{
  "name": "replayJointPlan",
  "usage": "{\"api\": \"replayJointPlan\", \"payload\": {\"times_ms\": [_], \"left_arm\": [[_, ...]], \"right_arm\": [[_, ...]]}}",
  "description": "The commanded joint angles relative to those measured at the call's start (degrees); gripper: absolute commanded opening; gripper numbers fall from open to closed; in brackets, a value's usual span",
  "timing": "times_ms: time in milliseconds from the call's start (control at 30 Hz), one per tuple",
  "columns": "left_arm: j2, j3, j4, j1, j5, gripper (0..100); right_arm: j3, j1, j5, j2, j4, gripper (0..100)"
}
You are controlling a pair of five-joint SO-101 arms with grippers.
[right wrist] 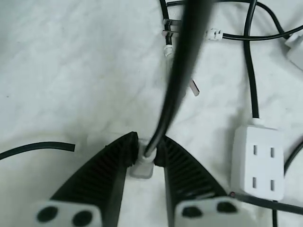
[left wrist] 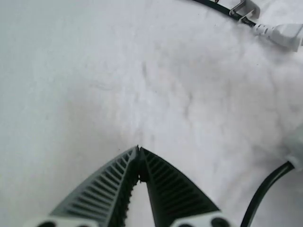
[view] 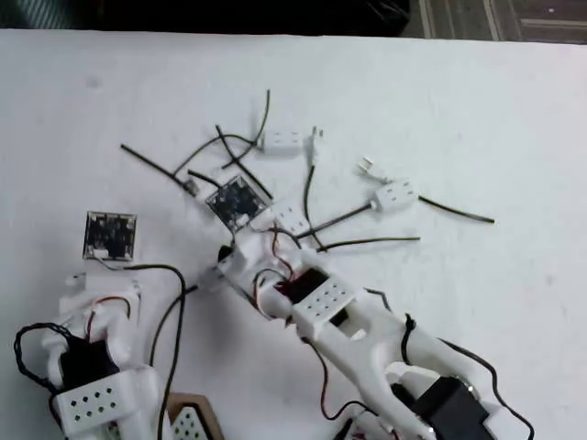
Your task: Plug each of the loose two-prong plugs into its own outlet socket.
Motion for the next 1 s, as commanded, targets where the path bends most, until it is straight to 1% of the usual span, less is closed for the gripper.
{"api": "replayJointPlan", "payload": {"times_ms": [0, 67, 267, 600, 800, 967], "left_arm": [[-0.48, -1.14, -0.88, 0.31, 0.62, 3], [-0.48, -1.14, -0.88, 0.31, 0.62, 3], [-0.48, -1.14, -0.88, 0.31, 0.62, 3], [-0.48, -1.14, -0.88, 0.31, 0.62, 3], [-0.48, -1.14, -0.97, 0.40, 0.62, 3], [-0.48, -1.14, -0.97, 0.40, 0.62, 3]], "right_arm": [[0.00, 0.22, 0.26, 1.36, 2.15, 1.7], [-0.35, 0.22, 0.26, 1.36, 3.91, 1.7], [-4.92, 0.22, 0.26, 1.45, 14.11, 1.7], [-5.63, 0.22, 0.26, 1.45, 15.96, 1.6], [-8.79, 0.04, 0.26, 2.07, 20.79, 1.6], [-13.63, -0.13, 0.18, 10.77, 20.79, 1.6]]}}
